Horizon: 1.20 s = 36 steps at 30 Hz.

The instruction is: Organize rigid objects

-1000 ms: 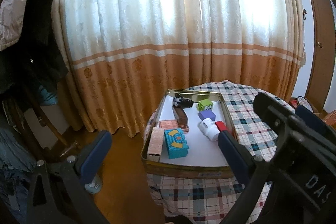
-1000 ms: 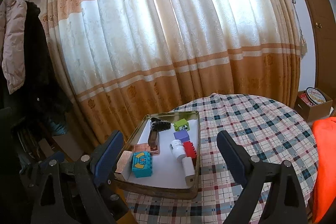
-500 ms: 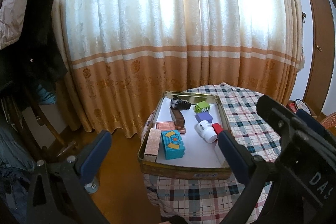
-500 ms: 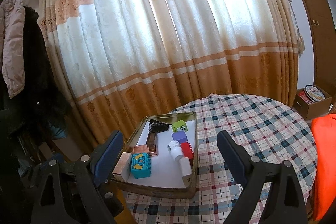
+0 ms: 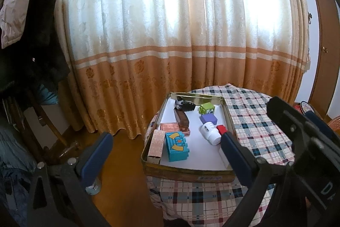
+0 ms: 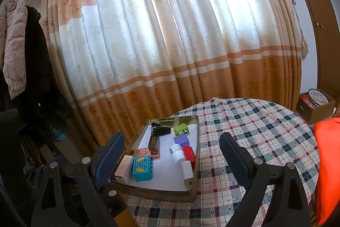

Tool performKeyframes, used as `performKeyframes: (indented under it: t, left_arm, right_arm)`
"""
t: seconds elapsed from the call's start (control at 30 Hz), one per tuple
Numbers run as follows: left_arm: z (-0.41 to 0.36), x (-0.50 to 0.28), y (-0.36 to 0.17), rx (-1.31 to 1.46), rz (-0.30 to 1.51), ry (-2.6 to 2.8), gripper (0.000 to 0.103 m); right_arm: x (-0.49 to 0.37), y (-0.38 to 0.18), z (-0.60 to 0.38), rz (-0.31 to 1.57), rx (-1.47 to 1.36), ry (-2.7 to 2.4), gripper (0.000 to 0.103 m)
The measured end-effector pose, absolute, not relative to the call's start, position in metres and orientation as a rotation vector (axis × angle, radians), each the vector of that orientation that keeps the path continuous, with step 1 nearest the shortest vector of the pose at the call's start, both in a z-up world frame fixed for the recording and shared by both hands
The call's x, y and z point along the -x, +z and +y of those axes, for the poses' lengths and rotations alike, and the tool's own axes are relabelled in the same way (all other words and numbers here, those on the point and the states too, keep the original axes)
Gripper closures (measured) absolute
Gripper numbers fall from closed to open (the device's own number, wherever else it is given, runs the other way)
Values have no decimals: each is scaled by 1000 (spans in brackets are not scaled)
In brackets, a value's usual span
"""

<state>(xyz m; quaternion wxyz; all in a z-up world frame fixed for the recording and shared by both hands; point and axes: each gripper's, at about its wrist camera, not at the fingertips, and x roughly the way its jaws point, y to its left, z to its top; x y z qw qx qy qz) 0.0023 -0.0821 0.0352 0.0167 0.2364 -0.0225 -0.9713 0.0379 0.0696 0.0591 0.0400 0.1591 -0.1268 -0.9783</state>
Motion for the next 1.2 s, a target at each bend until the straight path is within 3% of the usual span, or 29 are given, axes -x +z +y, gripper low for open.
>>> performKeyframes:
  t: [1.2]
  left_arm:
    - [-72, 31, 25, -783, -35, -3001, 0]
  right_arm:
    - [-17, 37, 100, -447, -503, -3041, 10]
